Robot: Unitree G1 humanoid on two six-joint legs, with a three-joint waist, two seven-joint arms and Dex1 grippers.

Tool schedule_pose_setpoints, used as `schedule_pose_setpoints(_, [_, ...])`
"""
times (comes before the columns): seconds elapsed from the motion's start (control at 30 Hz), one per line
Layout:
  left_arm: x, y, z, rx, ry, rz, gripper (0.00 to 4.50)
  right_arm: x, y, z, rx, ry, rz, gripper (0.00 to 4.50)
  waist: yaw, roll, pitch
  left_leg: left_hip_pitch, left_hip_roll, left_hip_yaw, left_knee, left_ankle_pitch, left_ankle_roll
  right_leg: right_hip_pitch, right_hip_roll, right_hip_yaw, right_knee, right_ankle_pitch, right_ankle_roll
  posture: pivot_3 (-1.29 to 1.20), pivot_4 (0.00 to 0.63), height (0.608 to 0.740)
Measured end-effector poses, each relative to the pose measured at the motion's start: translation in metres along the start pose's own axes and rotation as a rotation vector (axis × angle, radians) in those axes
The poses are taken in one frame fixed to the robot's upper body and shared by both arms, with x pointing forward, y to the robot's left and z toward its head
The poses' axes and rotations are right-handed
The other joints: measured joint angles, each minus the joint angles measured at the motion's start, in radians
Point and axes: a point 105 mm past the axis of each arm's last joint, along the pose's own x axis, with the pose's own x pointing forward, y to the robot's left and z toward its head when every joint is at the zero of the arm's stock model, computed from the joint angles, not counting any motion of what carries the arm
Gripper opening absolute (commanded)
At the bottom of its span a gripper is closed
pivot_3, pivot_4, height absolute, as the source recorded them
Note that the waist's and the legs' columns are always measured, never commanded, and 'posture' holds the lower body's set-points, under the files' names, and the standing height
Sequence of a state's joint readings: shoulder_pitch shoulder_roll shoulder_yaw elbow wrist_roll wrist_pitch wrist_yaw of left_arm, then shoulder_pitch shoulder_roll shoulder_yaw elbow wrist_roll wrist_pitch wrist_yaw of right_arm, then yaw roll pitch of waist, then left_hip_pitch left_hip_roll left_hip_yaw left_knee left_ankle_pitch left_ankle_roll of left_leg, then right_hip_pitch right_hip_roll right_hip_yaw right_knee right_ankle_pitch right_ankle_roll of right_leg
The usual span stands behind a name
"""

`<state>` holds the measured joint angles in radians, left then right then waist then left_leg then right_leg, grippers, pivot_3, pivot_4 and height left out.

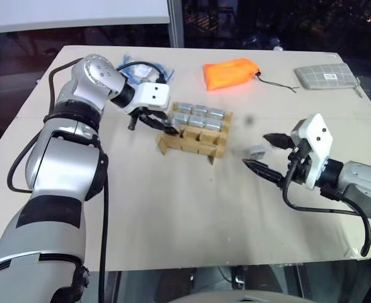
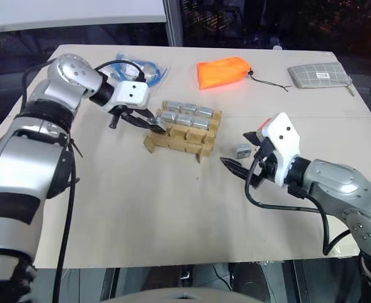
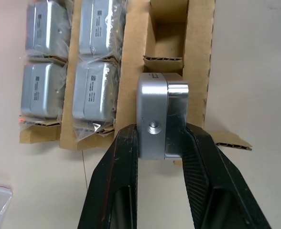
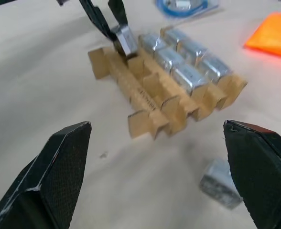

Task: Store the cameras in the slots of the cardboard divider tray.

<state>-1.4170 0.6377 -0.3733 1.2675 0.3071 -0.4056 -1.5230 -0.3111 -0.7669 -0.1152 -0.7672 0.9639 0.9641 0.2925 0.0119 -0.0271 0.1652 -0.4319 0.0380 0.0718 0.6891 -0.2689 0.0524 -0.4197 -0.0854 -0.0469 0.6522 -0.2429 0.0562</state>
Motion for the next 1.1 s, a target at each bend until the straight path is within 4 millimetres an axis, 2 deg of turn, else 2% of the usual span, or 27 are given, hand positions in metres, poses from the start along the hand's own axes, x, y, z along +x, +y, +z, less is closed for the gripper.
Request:
schedule_pose_setpoints(0.6, [0.010, 0.002, 0.002, 0.057, 0.041, 0.004, 0.80, 0.010, 0.005, -0.006, -0.096, 0.052, 0.020, 4.40, 0.002, 0.000, 0.000, 0.000, 0.000, 0.000, 0.001, 0.000, 0.000, 0.000, 0.000, 0.000, 0.002, 0.000, 0.000, 0.00, 0.150, 0.740])
schedule_pose_setpoints(0.8, [0.013, 0.004, 0.002, 0.049, 0.026, 0.037, 3.41, 0.011, 0.006, -0.005, -0.098, 0.044, 0.023, 4.50, 0.001, 0.000, 0.000, -0.001, 0.000, -0.001, 0.009, -0.001, 0.001, 0.000, 0.000, 0.000, 0.007, 0.000, 0.000, 0.00, 0.150, 0.740])
schedule_pose_setpoints(0.83, [0.013, 0.005, 0.003, 0.049, 0.022, 0.044, 3.70, 0.011, 0.006, -0.005, -0.100, 0.045, 0.022, 4.50, 0.001, 0.000, 0.000, -0.001, 0.000, -0.001, 0.009, -0.001, 0.002, 0.000, 0.000, 0.000, 0.008, 0.000, 0.000, 0.00, 0.150, 0.740])
schedule_pose_setpoints(1.03, [0.014, 0.004, 0.003, 0.026, -0.026, 0.053, 3.70, 0.010, 0.006, -0.005, -0.108, 0.043, 0.020, 4.50, 0.000, 0.000, 0.000, -0.001, 0.001, -0.001, 0.011, -0.001, 0.002, 0.000, 0.000, 0.000, 0.009, 0.000, 0.000, 0.00, 0.150, 0.740])
schedule_pose_setpoints(1.1, [0.009, 0.004, 0.007, -0.007, -0.095, 0.064, 3.70, 0.010, 0.007, -0.006, -0.108, 0.047, 0.019, 4.50, 0.001, 0.000, 0.000, -0.001, 0.001, -0.001, 0.011, -0.001, 0.001, 0.000, 0.000, 0.000, 0.009, 0.000, 0.000, 0.00, 0.150, 0.740])
